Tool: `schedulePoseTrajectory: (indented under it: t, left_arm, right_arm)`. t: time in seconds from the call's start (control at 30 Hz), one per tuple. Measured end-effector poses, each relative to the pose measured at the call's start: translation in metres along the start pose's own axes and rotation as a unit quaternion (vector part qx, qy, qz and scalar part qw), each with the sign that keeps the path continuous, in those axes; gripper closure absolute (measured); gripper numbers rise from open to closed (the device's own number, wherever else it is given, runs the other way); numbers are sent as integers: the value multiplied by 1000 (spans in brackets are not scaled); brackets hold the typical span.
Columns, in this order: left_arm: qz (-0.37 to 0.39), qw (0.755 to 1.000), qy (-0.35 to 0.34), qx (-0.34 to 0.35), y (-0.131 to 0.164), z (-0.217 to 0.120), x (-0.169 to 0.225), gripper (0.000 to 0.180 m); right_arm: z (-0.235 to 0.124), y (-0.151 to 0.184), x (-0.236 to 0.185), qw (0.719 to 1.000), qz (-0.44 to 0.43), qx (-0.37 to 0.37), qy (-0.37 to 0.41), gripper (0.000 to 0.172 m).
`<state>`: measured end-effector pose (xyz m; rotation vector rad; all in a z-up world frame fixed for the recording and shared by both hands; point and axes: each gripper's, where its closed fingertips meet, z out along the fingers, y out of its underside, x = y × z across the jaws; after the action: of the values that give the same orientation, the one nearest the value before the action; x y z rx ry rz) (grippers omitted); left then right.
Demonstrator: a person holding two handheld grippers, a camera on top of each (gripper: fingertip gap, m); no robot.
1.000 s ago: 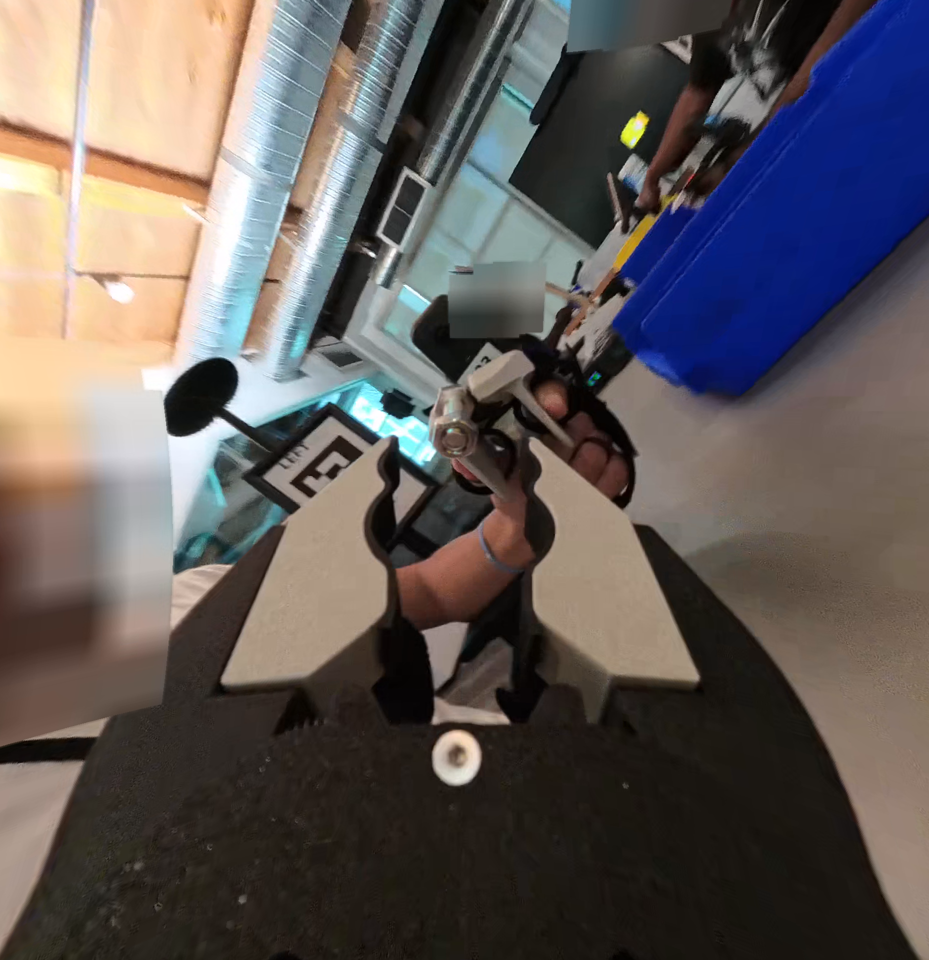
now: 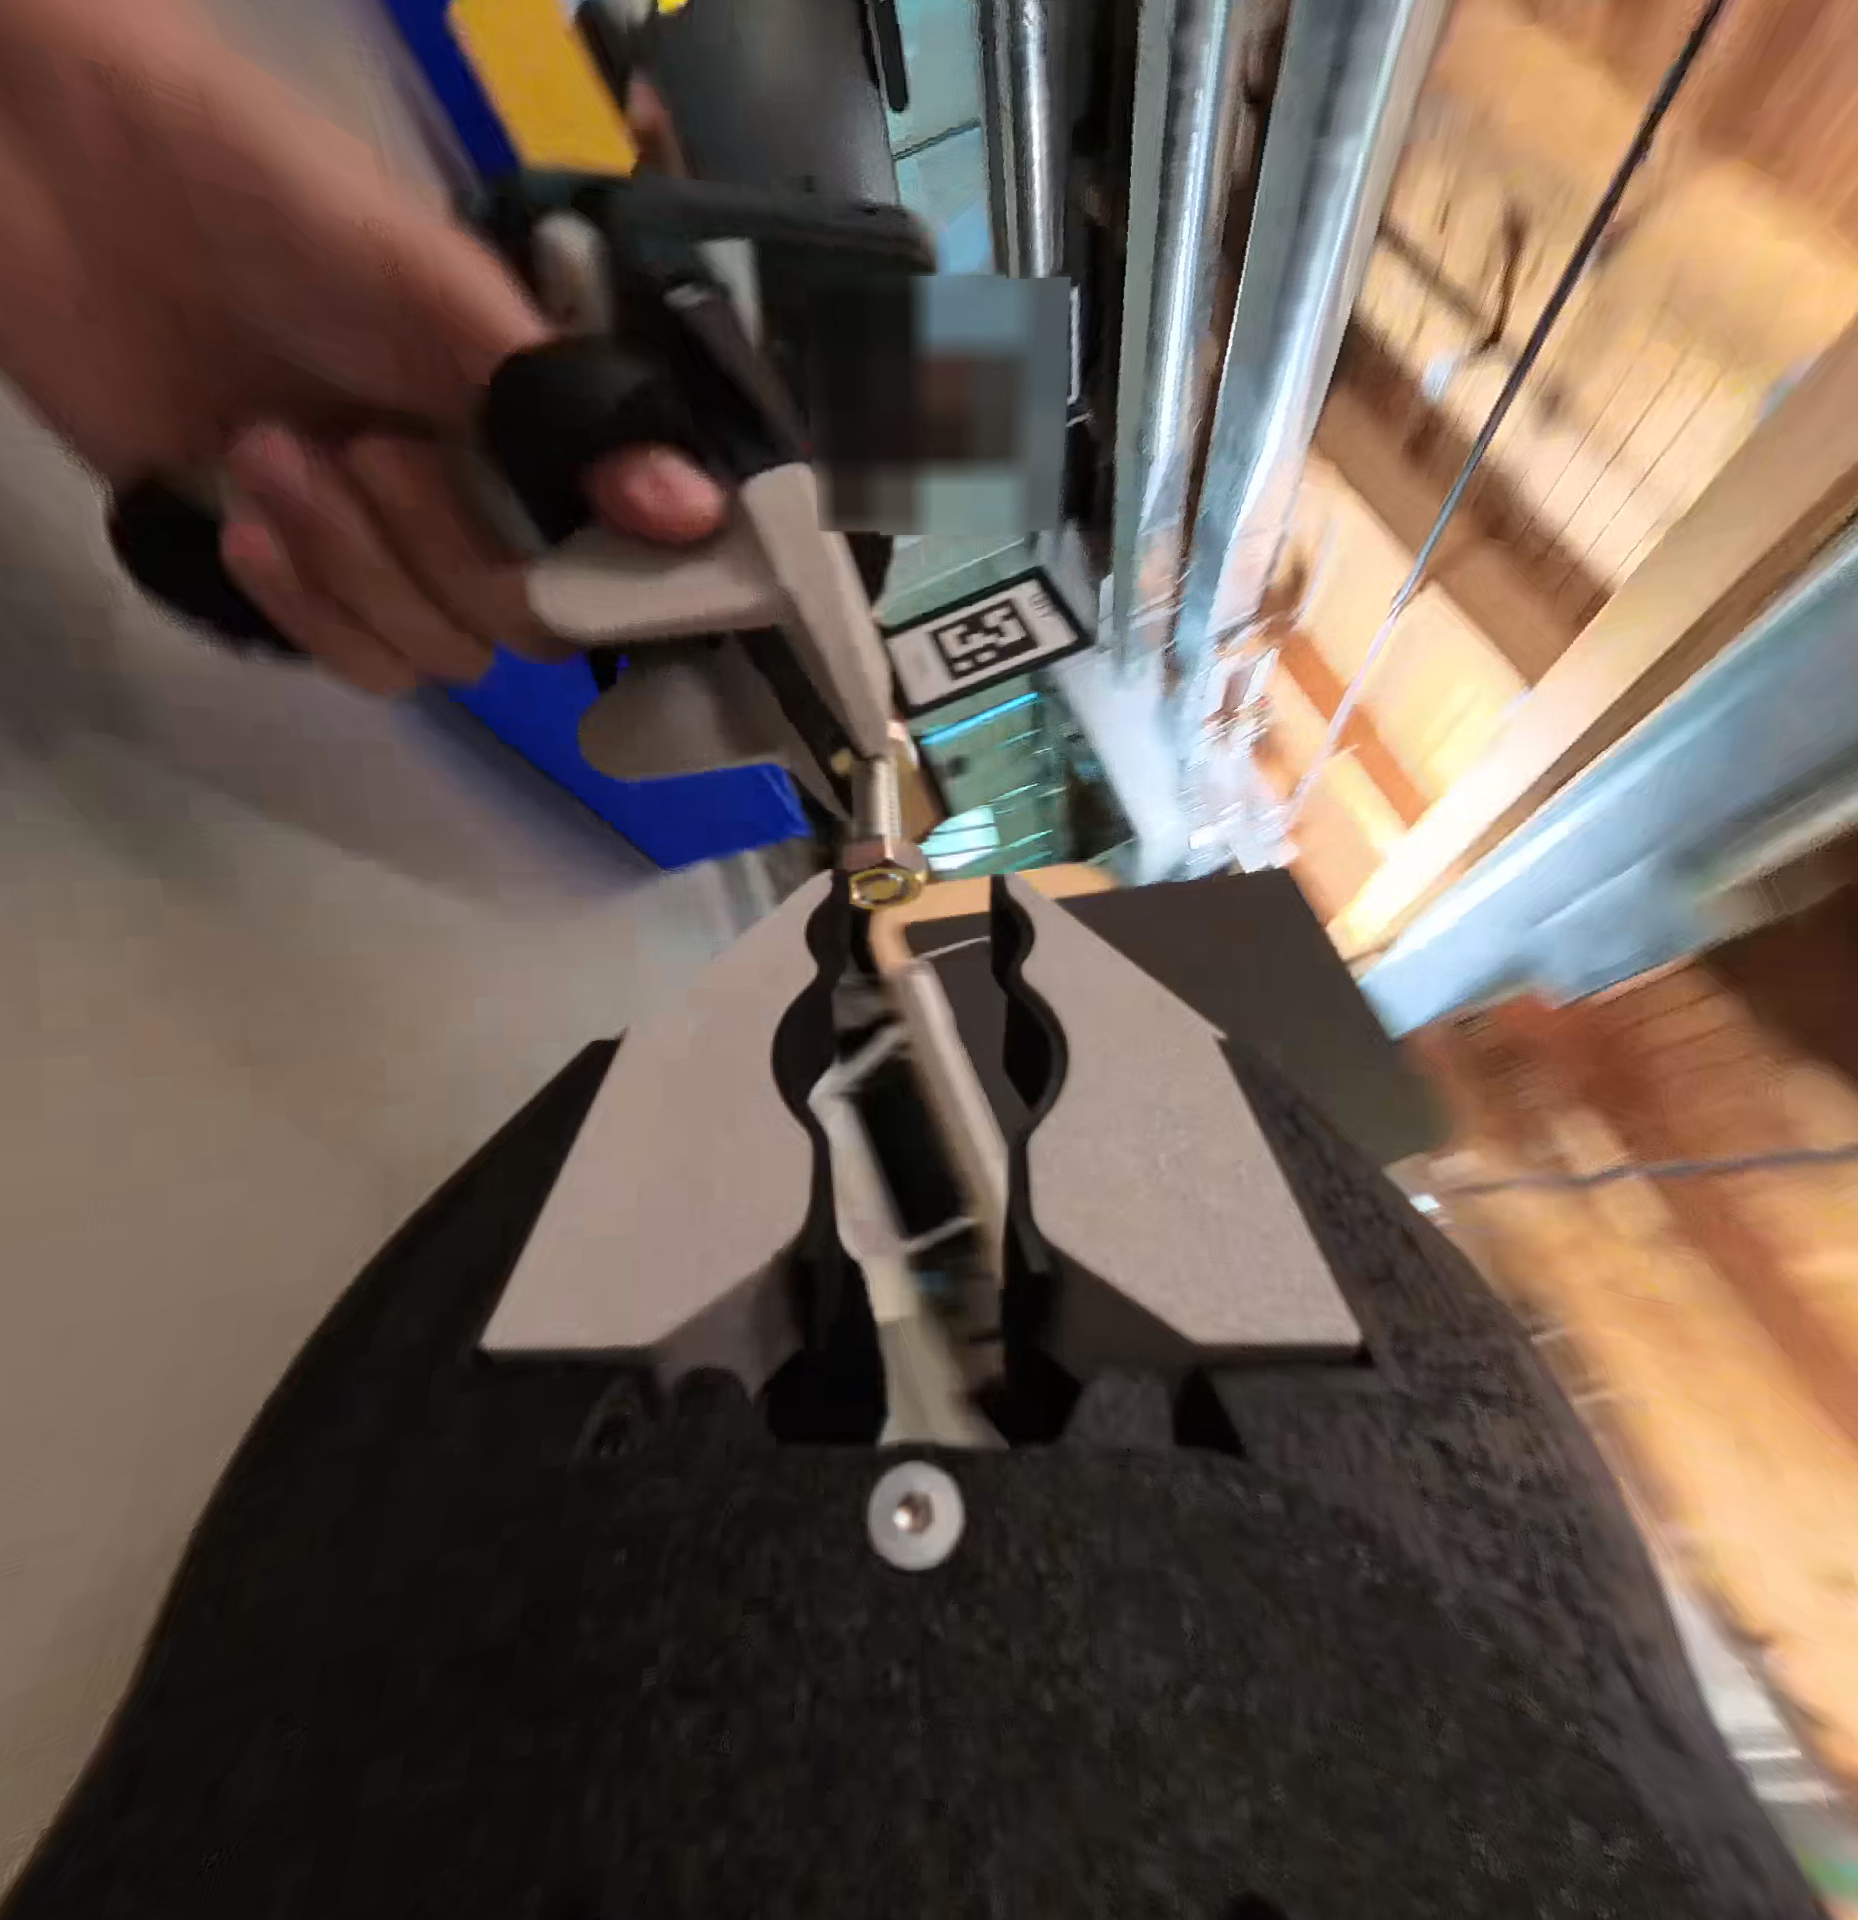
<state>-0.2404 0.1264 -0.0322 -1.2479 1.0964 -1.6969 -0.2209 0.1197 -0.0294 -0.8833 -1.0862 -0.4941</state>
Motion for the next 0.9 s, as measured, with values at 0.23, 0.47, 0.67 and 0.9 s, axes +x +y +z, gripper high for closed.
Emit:
schedulePoseTrajectory:
  t: [0.23, 0.47, 0.67, 0.9]
  left_arm:
    - [58, 998, 3, 39, -15, -9, 1, 164]
    - [103, 995, 0, 14, -8, -6, 5, 164]
    - [110, 994, -13, -16, 2, 0, 2, 164]
    - [27, 999, 23, 2, -1, 0, 5, 164]
  right_arm:
    - [10, 5, -16, 721, 651, 21, -235, 124]
    - [9, 0, -9, 366, 869, 102, -318, 125]
    - [10, 0, -13, 405, 856, 94, -307, 154]
    - [10, -5, -3, 748, 626, 68, -208, 155]
